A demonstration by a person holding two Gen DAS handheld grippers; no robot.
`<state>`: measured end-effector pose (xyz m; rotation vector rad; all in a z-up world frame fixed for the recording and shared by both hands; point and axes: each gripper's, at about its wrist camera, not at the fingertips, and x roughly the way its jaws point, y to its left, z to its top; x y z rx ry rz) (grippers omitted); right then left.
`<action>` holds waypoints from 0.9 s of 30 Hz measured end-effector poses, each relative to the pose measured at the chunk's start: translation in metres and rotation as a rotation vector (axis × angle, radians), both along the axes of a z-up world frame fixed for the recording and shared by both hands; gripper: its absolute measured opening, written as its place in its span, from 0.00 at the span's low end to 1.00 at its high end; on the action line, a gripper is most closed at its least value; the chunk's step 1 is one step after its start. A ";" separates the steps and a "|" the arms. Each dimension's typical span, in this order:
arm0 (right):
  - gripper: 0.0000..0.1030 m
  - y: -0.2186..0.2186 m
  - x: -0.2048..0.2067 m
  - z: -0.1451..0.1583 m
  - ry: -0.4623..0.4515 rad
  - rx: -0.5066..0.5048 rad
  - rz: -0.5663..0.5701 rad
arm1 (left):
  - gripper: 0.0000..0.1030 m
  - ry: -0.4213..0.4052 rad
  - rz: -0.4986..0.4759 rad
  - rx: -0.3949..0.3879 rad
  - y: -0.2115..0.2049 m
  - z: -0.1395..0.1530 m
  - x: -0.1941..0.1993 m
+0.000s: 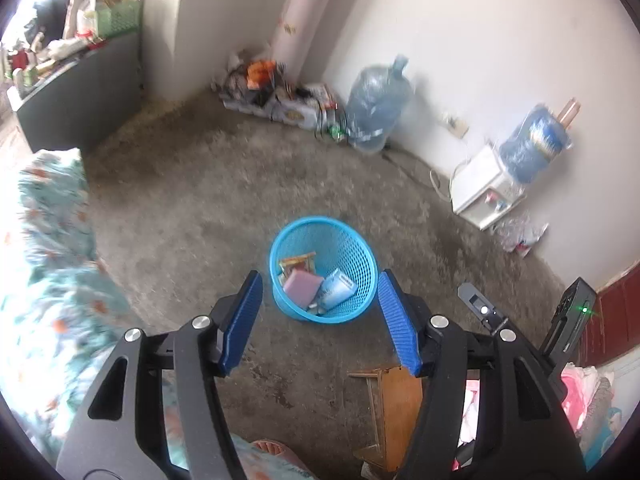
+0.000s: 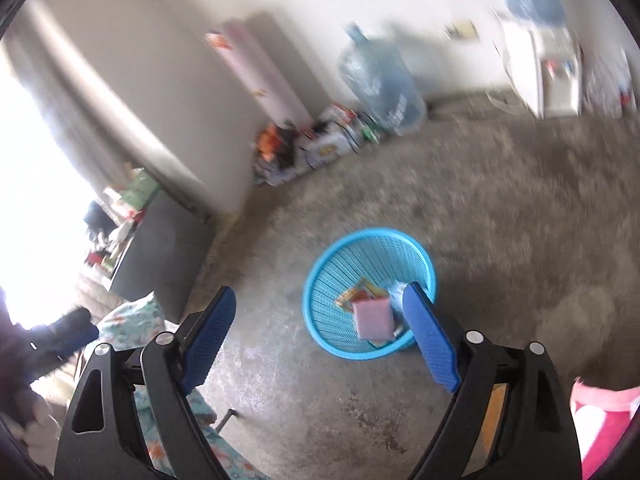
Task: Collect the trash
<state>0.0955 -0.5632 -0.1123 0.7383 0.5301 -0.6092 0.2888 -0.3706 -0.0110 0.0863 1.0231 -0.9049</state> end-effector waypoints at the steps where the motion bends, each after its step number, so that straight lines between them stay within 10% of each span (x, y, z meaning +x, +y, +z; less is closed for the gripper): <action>1: 0.83 0.010 -0.001 0.011 -0.001 -0.030 0.017 | 0.56 -0.017 0.016 -0.019 0.018 0.013 -0.003; 13: 0.93 0.150 -0.005 0.090 0.022 -0.363 0.223 | 0.61 -0.331 0.352 -0.134 0.253 0.109 -0.059; 27: 0.93 0.269 0.023 0.107 -0.099 -0.211 0.653 | 0.66 -0.384 0.769 -0.083 0.487 0.103 -0.125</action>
